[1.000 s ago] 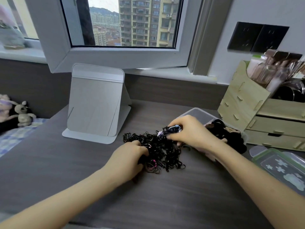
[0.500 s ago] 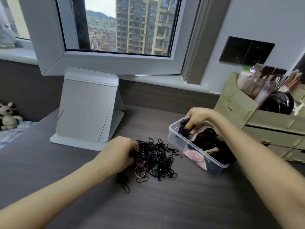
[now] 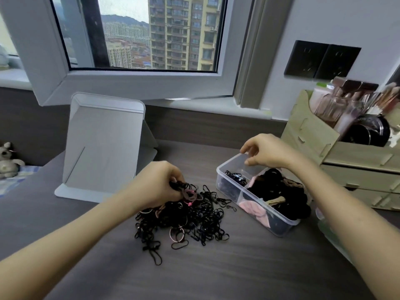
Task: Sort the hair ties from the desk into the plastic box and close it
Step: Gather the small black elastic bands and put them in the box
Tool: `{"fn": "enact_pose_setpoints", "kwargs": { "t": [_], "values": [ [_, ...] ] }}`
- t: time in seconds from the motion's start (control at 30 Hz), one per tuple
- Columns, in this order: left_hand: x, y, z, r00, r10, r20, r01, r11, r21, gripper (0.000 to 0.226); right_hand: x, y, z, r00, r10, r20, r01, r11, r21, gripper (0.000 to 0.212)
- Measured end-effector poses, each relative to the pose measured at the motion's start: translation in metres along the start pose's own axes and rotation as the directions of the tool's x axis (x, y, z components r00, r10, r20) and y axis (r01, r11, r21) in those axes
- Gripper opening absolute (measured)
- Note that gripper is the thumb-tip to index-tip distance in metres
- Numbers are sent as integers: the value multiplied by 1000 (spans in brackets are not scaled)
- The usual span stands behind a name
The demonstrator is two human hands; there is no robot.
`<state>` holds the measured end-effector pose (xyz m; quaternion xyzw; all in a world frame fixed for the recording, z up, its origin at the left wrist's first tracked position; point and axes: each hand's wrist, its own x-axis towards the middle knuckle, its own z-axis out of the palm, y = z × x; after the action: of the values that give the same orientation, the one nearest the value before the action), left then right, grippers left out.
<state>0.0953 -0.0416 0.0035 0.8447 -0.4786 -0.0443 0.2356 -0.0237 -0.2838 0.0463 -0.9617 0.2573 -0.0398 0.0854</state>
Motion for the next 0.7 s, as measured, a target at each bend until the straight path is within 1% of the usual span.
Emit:
{"fn": "enact_pose_setpoints", "kwargs": {
  "t": [0.07, 0.13, 0.27, 0.43, 0.57, 0.63, 0.7],
  "values": [
    [10, 6, -9, 1000, -14, 2, 14, 999, -36, 9, -13, 2, -4, 1000, -16, -14, 17, 995, 102, 28],
    [25, 16, -18, 1000, -20, 10, 21, 996, -89, 11, -24, 5, -7, 1000, -17, -1, 17, 985, 170, 26],
    [61, 43, -26, 998, -55, 17, 57, 954, -293, 9, -35, 17, -10, 1000, 3, -16, 0, 974, 227, 26],
    [105, 81, -5, 995, -94, 38, 101, 908, -407, 13, -44, 32, -12, 999, 25, -44, -12, 959, 285, 19],
    [128, 101, 29, 987, -131, 96, 158, 910, -383, 6, -48, 41, -8, 999, 40, -26, -30, 955, 296, 21],
    [134, 102, 45, 986, -134, 101, 159, 940, -303, 10, -51, 43, -5, 999, 41, -18, -34, 957, 288, 22],
    [137, 102, 56, 989, -122, 88, 136, 974, -183, 13, -51, 43, -3, 999, 38, -16, -32, 960, 277, 22]
  ]
}}
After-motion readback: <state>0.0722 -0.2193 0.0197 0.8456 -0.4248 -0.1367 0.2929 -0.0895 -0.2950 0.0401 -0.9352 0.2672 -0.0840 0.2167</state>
